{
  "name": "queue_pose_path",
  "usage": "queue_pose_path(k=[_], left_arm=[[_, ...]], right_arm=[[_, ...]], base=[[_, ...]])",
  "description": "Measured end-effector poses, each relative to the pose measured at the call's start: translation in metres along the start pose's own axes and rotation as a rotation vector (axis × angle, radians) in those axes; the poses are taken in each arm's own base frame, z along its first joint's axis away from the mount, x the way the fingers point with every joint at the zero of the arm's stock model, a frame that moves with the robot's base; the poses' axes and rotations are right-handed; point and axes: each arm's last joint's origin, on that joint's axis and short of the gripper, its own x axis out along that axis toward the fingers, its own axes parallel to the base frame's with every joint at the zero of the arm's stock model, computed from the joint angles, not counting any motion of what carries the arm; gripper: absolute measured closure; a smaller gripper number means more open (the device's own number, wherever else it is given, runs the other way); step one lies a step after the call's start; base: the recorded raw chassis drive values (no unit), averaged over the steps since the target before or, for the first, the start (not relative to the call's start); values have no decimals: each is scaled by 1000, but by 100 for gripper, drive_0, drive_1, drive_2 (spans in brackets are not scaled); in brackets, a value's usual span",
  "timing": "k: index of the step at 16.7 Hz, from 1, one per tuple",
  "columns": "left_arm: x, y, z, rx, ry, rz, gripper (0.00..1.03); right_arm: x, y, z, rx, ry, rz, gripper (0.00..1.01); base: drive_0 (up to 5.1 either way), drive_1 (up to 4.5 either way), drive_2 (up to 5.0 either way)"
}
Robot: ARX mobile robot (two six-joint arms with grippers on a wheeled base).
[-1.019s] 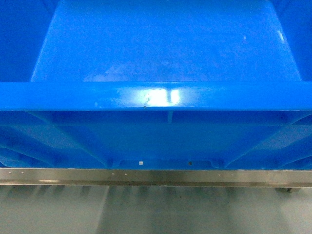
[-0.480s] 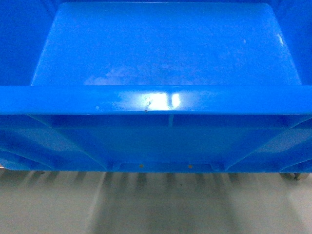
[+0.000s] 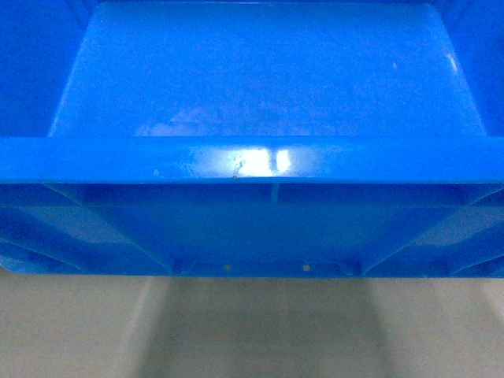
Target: Place box next to blue box on left shelf
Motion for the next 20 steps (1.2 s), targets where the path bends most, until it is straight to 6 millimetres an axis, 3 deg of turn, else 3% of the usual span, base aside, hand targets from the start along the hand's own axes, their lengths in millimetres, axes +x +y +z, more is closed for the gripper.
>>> queue_pose_path(k=[20], left_arm=[[0, 0, 0, 0, 1, 0, 85]], right_arm=[[0, 0, 0, 0, 1, 0, 93]], base=[[0, 0, 0]])
